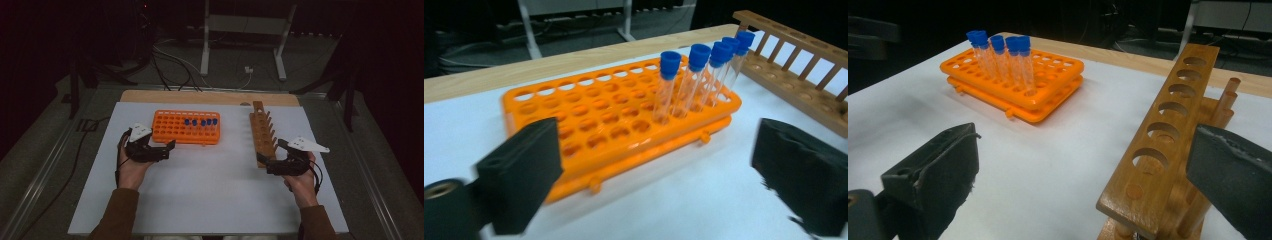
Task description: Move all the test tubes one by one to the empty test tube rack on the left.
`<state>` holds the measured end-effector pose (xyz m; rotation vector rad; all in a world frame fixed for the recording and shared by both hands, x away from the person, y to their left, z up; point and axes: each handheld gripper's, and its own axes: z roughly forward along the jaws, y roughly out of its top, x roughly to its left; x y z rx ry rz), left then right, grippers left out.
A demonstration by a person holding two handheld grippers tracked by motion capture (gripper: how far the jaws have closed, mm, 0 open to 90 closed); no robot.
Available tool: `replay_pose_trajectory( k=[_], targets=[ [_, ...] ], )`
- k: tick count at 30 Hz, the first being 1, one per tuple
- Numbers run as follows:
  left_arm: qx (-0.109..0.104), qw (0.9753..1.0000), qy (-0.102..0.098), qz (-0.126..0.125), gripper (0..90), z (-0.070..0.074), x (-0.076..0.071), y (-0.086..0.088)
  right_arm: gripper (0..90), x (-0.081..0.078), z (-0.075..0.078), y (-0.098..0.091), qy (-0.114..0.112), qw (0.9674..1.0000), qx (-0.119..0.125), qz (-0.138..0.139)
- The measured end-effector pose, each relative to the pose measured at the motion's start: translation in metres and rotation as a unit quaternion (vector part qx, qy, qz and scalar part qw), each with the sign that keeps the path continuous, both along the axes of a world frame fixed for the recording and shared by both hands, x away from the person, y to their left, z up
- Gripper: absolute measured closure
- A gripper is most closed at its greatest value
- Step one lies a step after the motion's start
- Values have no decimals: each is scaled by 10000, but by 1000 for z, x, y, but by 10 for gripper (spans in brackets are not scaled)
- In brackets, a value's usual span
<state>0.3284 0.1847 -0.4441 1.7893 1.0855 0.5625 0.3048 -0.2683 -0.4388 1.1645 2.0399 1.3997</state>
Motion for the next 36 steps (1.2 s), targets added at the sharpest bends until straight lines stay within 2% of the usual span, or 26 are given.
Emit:
replay_pose_trajectory(
  k=[3,6,10,14,16,17,21,24,36],
  targets=[
    [-18,10000,-95,-5,8,2,-15,13,8,-3,0,-2,-76,10000,-44,-29],
    [-153,9996,-226,-32,7,4,-29,24,8,-6,0,-3,-152,9999,-53,-50],
    [-137,9991,-398,7,7,3,-49,37,8,-12,-2,-5,-286,9995,-108,-97],
    [-39,9982,-601,73,7,0,-67,50,8,-20,-7,-10,-444,9988,-122,-163],
    [85,9968,-777,159,7,-2,-74,55,8,-23,-11,-14,-472,9987,-79,-188],
    [166,9962,-835,200,7,-3,-77,57,8,-24,-13,-16,-471,9987,-85,-199],
    [-17,9943,-1024,290,7,-2,-86,65,8,-28,-16,-22,-541,9981,-29,-288],
    [-123,9933,-1092,362,7,-2,-90,70,8,-30,-16,-26,-592,9977,23,-331],
    [-343,9912,-1104,638,7,-7,-96,86,8,-34,-14,-32,-698,9965,100,-456]
  ],
)
